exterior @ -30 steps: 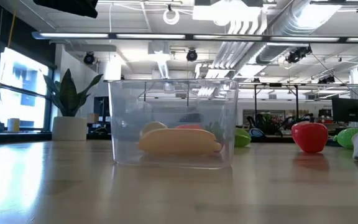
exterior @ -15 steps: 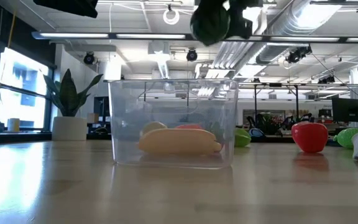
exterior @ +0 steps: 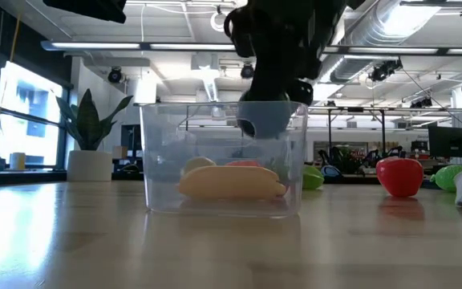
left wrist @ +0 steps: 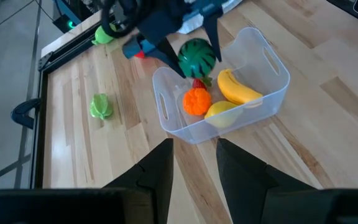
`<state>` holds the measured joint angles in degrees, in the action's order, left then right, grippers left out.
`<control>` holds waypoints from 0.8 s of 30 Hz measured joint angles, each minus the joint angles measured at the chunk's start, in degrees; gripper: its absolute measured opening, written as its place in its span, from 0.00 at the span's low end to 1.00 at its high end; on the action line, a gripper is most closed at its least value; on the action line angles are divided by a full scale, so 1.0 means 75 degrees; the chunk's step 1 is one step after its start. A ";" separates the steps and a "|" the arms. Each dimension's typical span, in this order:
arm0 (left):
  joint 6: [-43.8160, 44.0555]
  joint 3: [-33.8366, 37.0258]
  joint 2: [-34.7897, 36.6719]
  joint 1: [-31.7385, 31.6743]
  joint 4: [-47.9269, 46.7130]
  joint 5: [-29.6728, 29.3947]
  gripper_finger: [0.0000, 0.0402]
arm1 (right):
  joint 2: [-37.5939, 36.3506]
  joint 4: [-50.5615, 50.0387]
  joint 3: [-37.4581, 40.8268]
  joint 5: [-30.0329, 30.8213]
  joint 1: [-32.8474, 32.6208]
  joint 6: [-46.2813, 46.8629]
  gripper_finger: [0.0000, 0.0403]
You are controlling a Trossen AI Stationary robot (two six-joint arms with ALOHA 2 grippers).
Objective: Pick and placing Produce into tupperware
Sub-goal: Put the watermelon into the transparent bin
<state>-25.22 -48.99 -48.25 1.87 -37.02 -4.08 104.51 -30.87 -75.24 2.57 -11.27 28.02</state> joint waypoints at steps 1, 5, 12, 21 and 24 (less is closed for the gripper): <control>0.0001 0.0000 0.0000 0.0000 -0.0003 0.0001 0.28 | 0.0065 0.0064 0.0000 -0.0009 0.0000 -0.0002 0.70; 0.0000 0.0000 0.0000 0.0000 -0.0001 0.0001 0.28 | 0.0284 0.0131 0.0000 -0.0007 0.0000 -0.0011 0.70; 0.0001 0.0000 0.0003 0.0000 0.0000 0.0001 0.28 | 0.0566 0.0175 0.0000 -0.0055 -0.0009 -0.0304 0.70; 0.0001 0.0000 0.0000 0.0001 0.0000 0.0001 0.28 | 0.0726 0.0163 0.0000 -0.0085 -0.0204 -0.1058 0.70; -0.0001 0.0000 0.0000 0.0000 0.0000 0.0001 0.28 | 0.0726 0.0160 0.0000 0.0055 -0.0254 -0.1232 0.70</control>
<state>-25.23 -48.99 -48.25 1.88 -37.01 -4.08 109.95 -29.67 -75.24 2.98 -13.17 18.78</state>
